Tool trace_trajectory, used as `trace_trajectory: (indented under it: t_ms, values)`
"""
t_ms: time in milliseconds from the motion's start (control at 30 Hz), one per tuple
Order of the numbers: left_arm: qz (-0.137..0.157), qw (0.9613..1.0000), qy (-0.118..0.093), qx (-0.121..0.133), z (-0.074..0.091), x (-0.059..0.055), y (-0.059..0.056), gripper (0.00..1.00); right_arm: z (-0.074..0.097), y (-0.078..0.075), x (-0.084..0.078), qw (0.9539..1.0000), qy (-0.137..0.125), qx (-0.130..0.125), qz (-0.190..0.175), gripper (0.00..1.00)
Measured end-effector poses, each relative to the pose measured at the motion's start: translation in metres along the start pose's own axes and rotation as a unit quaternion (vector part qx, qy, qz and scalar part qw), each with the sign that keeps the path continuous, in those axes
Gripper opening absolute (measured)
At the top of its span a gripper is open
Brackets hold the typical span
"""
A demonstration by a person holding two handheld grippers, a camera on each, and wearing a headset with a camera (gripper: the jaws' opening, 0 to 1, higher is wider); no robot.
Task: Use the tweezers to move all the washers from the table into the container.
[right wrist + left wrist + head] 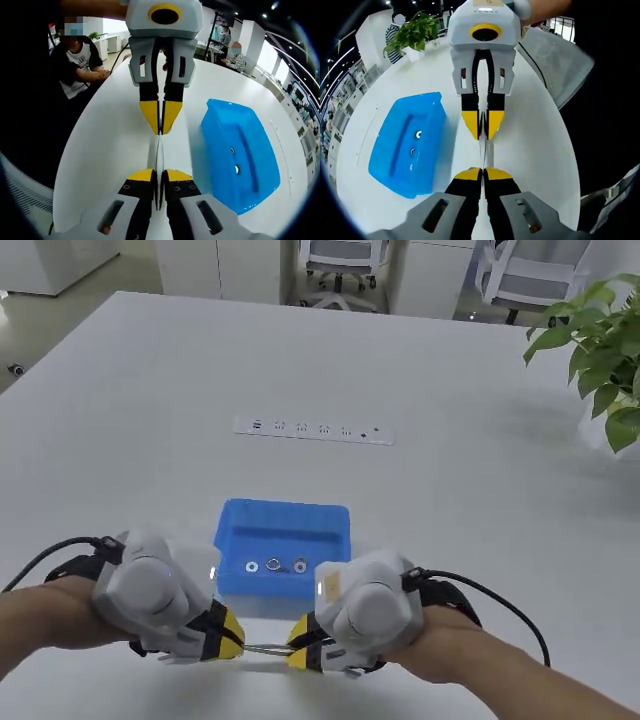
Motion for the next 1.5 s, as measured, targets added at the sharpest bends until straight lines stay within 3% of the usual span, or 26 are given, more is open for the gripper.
trace_trajectory:
  t_ms: [533, 933, 1267, 1400, 1500]
  values:
    - [0.015, 0.9997, 0.013, -0.011, -0.008, -0.007, 0.001, 0.06, 0.003, 0.000, -0.006, 0.9996, 0.020, 0.000, -0.019, 0.12]
    - [0.025, 0.9996, 0.007, -0.005, -0.009, -0.007, 0.000, 0.08, 0.006, 0.002, -0.008, 0.9994, 0.029, 0.001, -0.016, 0.12]
    - [0.034, 0.9993, 0.015, 0.007, -0.003, -0.011, -0.008, 0.16, 0.013, 0.003, -0.011, 0.9987, 0.040, -0.022, -0.023, 0.24]
    - [0.057, 0.9980, -0.005, 0.028, 0.006, -0.012, -0.011, 0.22, 0.023, 0.003, -0.012, 0.9971, 0.021, -0.048, -0.055, 0.29]
    - [0.100, 0.9930, -0.038, 0.048, 0.016, -0.014, -0.015, 0.29, 0.035, 0.002, -0.013, 0.9944, 0.010, -0.075, -0.074, 0.34]
Point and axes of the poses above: the centre of the closed fingertips' face, and the gripper's own axes: z roughly backward along the fingers, y roughly to its left, x roughly out of its top, the point moved 10 cm from there along z, roughly backward along the fingers, and after that the axes turned 7 degrees about -x, right-handed, at the moved point
